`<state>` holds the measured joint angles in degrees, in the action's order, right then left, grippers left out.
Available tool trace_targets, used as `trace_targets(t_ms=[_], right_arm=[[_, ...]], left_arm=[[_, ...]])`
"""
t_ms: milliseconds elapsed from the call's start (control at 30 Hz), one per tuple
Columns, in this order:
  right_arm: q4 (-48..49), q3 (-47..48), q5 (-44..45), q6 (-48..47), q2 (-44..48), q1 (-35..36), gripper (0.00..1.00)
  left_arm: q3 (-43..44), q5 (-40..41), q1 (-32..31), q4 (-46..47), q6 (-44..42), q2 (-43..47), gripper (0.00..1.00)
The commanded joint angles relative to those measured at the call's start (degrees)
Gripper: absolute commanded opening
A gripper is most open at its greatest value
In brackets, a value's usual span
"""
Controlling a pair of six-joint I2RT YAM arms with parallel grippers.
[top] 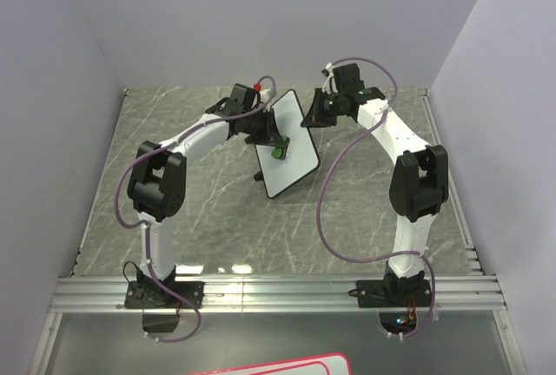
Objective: Erase the whiteboard
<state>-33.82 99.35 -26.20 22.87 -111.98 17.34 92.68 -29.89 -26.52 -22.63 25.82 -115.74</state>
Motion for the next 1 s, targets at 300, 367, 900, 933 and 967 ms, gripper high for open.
trace_targets(t_ms=[300,367,900,933,967], right_arm=[[-1.2,3.0,-3.6,-0.4,1.1,2.2,0.00],[-1.2,2.9,-3.8,-0.5,0.9,2.1,0.00],[-1.8,5.1,-4.3,-0.3,-1.8,2.3,0.00],[-1.8,5.3,-4.3,-0.2,-2.0,2.3,0.00],[-1.9,5.5,-4.2,0.0,-2.1,2.3,0.00]], left_arm=[[9.6,-2.1,8.2,-5.0,1.5,-9.2,0.00],[11.1,-2.7,8.1,-6.5,1.0,-10.0,0.01],[18.9,-6.6,2.4,-7.2,2.7,-8.2,0.00],[18.1,-6.8,2.3,-6.4,2.7,-7.4,0.00],[16.0,-6.9,1.8,-6.0,2.7,-6.2,0.00]])
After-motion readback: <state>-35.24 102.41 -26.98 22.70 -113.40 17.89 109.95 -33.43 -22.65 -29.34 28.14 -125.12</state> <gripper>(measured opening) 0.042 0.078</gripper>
